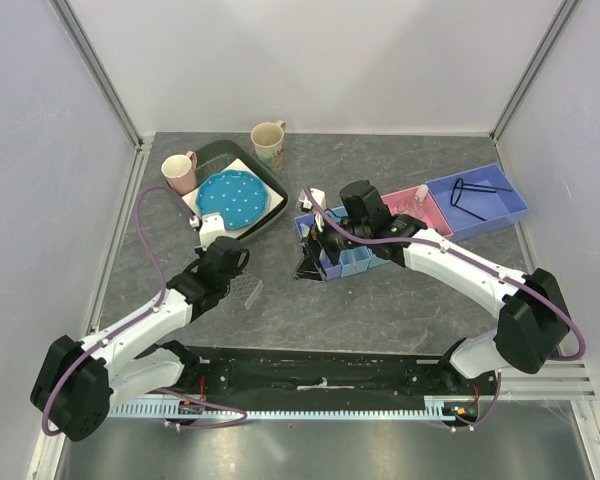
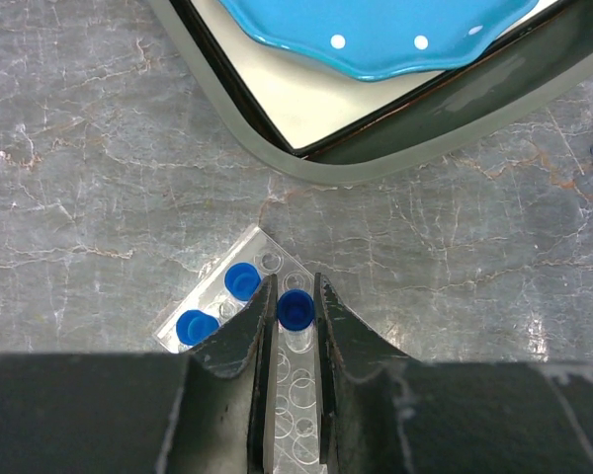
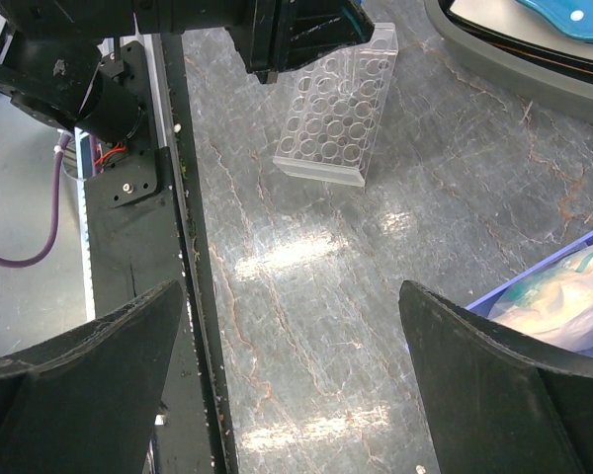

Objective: Organize the chemistry lab equipment

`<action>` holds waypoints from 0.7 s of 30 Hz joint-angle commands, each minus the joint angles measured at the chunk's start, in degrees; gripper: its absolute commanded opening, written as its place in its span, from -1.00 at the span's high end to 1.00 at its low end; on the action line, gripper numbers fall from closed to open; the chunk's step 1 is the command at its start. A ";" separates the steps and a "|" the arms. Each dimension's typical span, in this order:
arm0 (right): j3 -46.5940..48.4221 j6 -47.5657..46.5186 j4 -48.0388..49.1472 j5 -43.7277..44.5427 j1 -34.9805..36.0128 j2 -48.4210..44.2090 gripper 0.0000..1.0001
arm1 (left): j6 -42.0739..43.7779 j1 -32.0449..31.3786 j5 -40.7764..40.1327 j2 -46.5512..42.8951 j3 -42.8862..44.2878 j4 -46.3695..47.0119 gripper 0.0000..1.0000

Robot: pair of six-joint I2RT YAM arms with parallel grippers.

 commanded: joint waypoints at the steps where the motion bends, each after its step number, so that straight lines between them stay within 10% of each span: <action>1: 0.86 -0.35 1.36 -1.01 -0.19 0.23 -0.96 | -2.97 -0.23 -0.77 -0.47 -0.86 1.86 0.92; 21: 1.56 -2.46 -0.39 -0.13 -1.24 -1.00 -0.96 | -4.81 -0.23 2.74 -6.96 2.12 -5.34 0.02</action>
